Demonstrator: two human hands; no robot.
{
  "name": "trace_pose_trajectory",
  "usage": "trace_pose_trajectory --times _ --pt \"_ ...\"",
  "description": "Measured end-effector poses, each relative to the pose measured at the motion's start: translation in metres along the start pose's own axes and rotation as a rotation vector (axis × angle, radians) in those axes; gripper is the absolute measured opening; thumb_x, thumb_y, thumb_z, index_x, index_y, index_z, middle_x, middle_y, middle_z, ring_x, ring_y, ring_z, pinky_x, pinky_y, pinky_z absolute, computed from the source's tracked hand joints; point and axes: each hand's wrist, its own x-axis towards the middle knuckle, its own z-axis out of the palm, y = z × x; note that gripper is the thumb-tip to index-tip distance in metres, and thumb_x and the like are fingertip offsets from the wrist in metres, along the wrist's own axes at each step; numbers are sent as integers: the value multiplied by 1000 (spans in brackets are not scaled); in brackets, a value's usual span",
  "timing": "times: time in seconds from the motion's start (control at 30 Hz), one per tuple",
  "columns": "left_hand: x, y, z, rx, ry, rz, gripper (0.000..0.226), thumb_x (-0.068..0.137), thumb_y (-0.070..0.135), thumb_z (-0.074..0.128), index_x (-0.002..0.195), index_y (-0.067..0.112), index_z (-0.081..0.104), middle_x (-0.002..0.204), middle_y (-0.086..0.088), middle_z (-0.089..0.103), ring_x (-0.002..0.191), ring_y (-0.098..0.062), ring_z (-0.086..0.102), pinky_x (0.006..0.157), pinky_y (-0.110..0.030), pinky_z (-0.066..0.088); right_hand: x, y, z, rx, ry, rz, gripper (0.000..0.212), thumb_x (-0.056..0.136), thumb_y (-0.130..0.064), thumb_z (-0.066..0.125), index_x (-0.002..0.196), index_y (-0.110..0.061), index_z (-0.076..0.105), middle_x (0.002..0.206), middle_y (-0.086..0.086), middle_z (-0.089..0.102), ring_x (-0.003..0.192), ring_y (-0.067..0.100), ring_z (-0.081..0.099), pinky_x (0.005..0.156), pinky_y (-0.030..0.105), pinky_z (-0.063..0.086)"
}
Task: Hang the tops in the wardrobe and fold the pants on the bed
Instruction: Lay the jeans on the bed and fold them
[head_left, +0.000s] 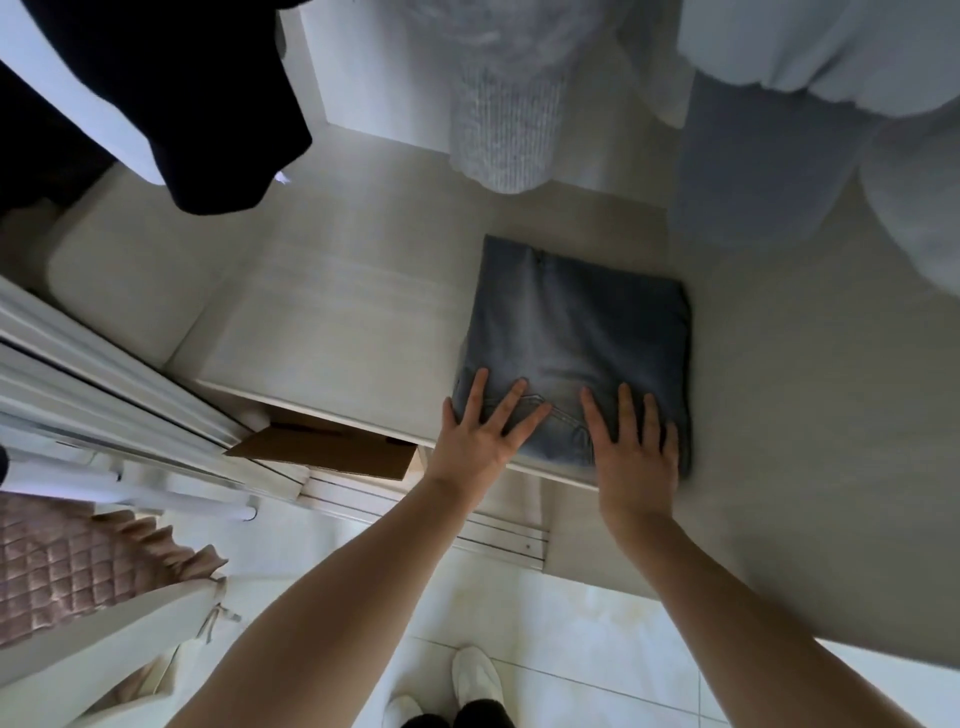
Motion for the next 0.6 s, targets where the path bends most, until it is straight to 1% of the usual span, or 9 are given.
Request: trace_pose_trajectory --times 0.1,0.13,0.2,0.27,0.3,0.33,0.5,0.57,0.6 --pt "-5 2 10 -28 -1 -2 69 77 38 76 141 33 50 150 -6 45 134 -47 41 88 -61 51 -11 10 12 -33 37 -71 59 89 -23 31 148 -26 35 148 22 39 133 43 41 104 56 37" --pt "-5 0 14 -55 -19 10 71 83 38 71 146 33 40 156 -5 34 139 -48 30 95 -63 46 -10 11 14 -27 20 -77 60 89 -23 35 150 -26 31 150 22 35 136 43 36 106 56 33" --pt "-2 -4 22 -91 -105 25 74 94 38 55 154 37 11 164 -2 4 146 -47 0 110 -67 26 -5 8 17 -9 -56 -53 73 87 -24 48 153 -28 16 156 21 22 142 42 24 111 58 21" --pt "3 -4 23 -97 -205 3 77 97 39 46 153 39 -7 163 0 -15 145 -44 -18 115 -67 10 2 6 20 -13 -153 -50 84 89 -29 50 151 -29 -6 159 21 7 145 42 9 113 58 10" --pt "3 -3 21 -94 -225 -5 79 97 39 46 153 39 -10 163 0 -19 145 -43 -21 116 -67 6 1 5 20 -29 -180 -66 84 91 -30 47 150 -28 -13 159 21 2 145 42 5 113 59 7" --pt "1 -1 19 -84 -241 -12 81 97 39 47 153 38 -12 162 0 -21 145 -42 -22 116 -66 4 1 6 19 -40 -190 -89 82 91 -30 45 150 -25 -13 159 22 1 145 43 5 113 59 7" --pt "-25 1 1 -74 -301 -33 83 98 29 50 154 27 -12 162 -4 -19 149 -33 -17 119 -60 5 -26 11 -3 -44 -240 -146 81 85 -17 55 153 -13 12 156 25 15 143 45 17 114 56 19" --pt "-46 1 -15 -111 -337 -44 83 99 23 50 155 22 -11 163 -5 -17 150 -31 -11 121 -54 10 -43 6 -22 -27 -327 -187 79 87 -15 49 153 -11 6 158 22 9 145 43 8 116 52 15" --pt "-57 0 -25 -161 -314 -76 83 99 21 50 155 22 -11 163 -4 -16 151 -31 -7 121 -50 15 -51 4 -34 -31 -369 -232 78 89 -16 45 153 -10 0 159 20 2 146 41 2 116 51 11"
